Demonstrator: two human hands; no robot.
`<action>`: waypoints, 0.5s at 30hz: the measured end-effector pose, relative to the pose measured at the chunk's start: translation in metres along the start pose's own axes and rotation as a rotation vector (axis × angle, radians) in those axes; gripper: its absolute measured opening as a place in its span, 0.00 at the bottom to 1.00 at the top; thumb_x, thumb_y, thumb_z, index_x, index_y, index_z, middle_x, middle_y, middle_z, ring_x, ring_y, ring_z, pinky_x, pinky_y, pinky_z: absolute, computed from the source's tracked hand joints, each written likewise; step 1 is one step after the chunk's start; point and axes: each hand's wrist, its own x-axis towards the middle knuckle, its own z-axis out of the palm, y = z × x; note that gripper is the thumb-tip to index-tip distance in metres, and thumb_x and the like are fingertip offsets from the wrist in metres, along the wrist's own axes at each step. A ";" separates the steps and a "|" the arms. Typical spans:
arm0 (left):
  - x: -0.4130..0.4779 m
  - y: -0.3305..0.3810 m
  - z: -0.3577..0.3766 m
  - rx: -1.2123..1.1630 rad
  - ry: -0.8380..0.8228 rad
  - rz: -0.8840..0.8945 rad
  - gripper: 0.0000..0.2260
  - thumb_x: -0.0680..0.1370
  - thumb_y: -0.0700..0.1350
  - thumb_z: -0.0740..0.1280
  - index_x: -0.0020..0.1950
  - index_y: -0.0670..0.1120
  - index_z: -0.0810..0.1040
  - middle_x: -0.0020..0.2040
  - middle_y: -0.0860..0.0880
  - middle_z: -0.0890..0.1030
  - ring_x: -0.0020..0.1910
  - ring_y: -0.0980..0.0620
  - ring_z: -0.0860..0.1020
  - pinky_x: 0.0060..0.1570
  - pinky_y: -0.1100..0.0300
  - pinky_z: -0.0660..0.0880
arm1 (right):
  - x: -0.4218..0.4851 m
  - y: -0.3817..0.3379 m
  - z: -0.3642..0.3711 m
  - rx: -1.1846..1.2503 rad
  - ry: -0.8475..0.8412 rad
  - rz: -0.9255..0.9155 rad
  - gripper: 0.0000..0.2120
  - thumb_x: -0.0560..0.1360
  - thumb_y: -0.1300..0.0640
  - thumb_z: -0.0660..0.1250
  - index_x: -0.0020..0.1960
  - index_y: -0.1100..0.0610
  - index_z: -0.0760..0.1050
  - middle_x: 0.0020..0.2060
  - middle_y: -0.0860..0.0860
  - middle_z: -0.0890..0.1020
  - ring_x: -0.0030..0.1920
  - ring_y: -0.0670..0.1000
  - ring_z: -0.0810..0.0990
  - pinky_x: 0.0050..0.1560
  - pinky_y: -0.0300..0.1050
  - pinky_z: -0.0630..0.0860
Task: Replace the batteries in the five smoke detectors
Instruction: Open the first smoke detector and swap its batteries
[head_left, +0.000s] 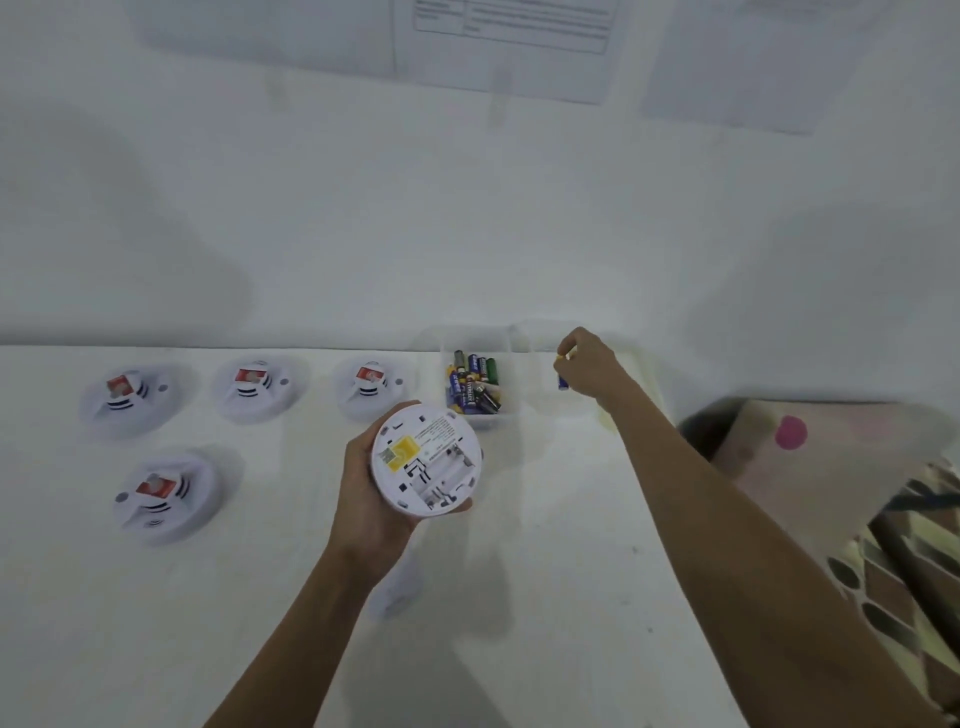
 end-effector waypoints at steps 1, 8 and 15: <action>0.003 -0.003 0.005 0.013 0.009 0.004 0.12 0.75 0.46 0.69 0.58 0.47 0.79 0.61 0.36 0.78 0.58 0.29 0.76 0.43 0.37 0.77 | 0.008 0.003 0.001 -0.022 -0.016 0.003 0.06 0.75 0.66 0.59 0.50 0.58 0.68 0.41 0.53 0.74 0.33 0.46 0.76 0.29 0.36 0.69; 0.021 -0.014 0.017 -0.012 0.058 -0.106 0.45 0.57 0.61 0.78 0.70 0.44 0.70 0.65 0.37 0.76 0.61 0.31 0.75 0.47 0.38 0.77 | 0.043 0.025 0.010 -0.247 -0.129 -0.045 0.08 0.72 0.68 0.62 0.48 0.58 0.71 0.47 0.57 0.77 0.40 0.52 0.75 0.34 0.39 0.70; 0.032 -0.017 0.017 0.008 0.059 -0.112 0.45 0.54 0.61 0.80 0.67 0.44 0.73 0.63 0.37 0.77 0.59 0.30 0.76 0.50 0.34 0.74 | 0.055 0.043 0.020 -0.385 -0.232 -0.059 0.07 0.71 0.62 0.67 0.49 0.58 0.76 0.45 0.55 0.78 0.41 0.54 0.76 0.37 0.42 0.71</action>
